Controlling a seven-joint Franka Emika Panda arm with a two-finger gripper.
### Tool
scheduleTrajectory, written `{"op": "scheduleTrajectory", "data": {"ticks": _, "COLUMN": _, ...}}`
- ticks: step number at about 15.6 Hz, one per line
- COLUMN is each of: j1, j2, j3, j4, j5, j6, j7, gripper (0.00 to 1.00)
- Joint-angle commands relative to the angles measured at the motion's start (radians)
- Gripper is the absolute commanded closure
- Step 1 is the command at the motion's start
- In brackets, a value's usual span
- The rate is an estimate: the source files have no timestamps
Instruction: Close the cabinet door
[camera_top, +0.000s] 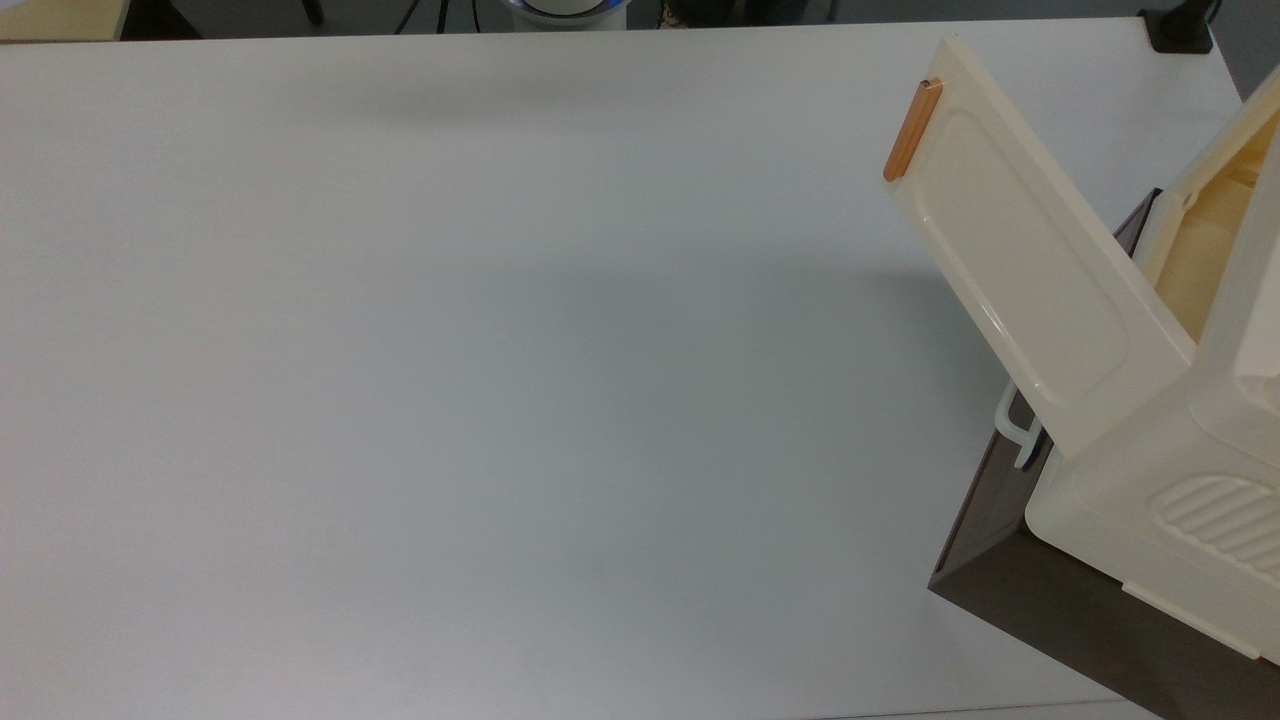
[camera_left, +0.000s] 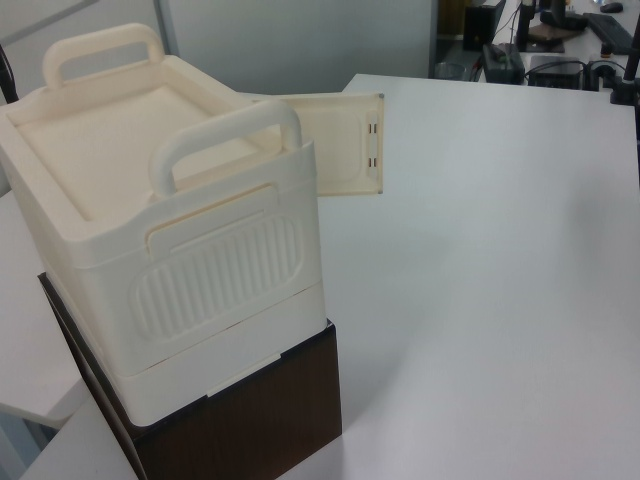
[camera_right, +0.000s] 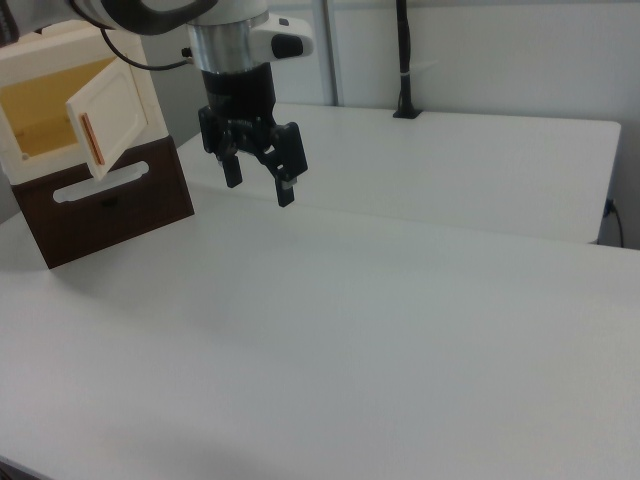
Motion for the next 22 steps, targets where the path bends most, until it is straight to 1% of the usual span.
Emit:
{"op": "scheduleTrajectory", "data": {"ticks": 1, "j1": 0.005, "j2": 0.005, "j3": -0.004, "j4": 0.009, "j5": 0.019, "j6": -0.012, "j7": -0.035, "gripper": 0.02}}
{"op": "scheduleTrajectory", "data": {"ticks": 2, "j1": 0.006, "j2": 0.008, "j3": -0.002, "j4": 0.009, "j5": 0.021, "j6": -0.012, "j7": -0.038, "gripper": 0.05}}
{"op": "scheduleTrajectory", "data": {"ticks": 4, "j1": 0.006, "j2": 0.015, "j3": -0.001, "j4": 0.009, "j5": 0.019, "j6": -0.010, "j7": -0.041, "gripper": 0.17}}
{"op": "scheduleTrajectory", "data": {"ticks": 7, "j1": 0.006, "j2": 0.022, "j3": -0.001, "j4": 0.009, "j5": 0.019, "j6": -0.012, "j7": -0.057, "gripper": 0.46}}
{"op": "scheduleTrajectory", "data": {"ticks": 9, "j1": 0.006, "j2": 0.020, "j3": -0.002, "j4": 0.009, "j5": 0.025, "j6": -0.013, "j7": -0.077, "gripper": 0.61}}
{"op": "scheduleTrajectory", "data": {"ticks": 10, "j1": 0.006, "j2": 0.022, "j3": -0.002, "j4": 0.009, "j5": 0.037, "j6": -0.013, "j7": -0.083, "gripper": 0.67}}
{"op": "scheduleTrajectory", "data": {"ticks": 12, "j1": 0.006, "j2": 0.032, "j3": -0.002, "j4": 0.008, "j5": 0.073, "j6": -0.004, "j7": -0.090, "gripper": 0.73}}
{"op": "scheduleTrajectory", "data": {"ticks": 15, "j1": 0.023, "j2": 0.071, "j3": 0.005, "j4": 0.006, "j5": 0.080, "j6": 0.092, "j7": -0.084, "gripper": 0.80}}
{"op": "scheduleTrajectory", "data": {"ticks": 17, "j1": 0.048, "j2": 0.092, "j3": 0.005, "j4": 0.008, "j5": 0.120, "j6": 0.108, "j7": -0.086, "gripper": 0.88}}
{"op": "scheduleTrajectory", "data": {"ticks": 19, "j1": 0.066, "j2": 0.094, "j3": 0.005, "j4": 0.008, "j5": 0.159, "j6": 0.109, "j7": -0.086, "gripper": 0.92}}
{"op": "scheduleTrajectory", "data": {"ticks": 20, "j1": 0.087, "j2": 0.094, "j3": 0.007, "j4": 0.008, "j5": 0.175, "j6": 0.109, "j7": -0.081, "gripper": 0.93}}
{"op": "scheduleTrajectory", "data": {"ticks": 22, "j1": 0.124, "j2": 0.092, "j3": 0.007, "j4": 0.008, "j5": 0.191, "j6": 0.109, "j7": -0.075, "gripper": 0.93}}
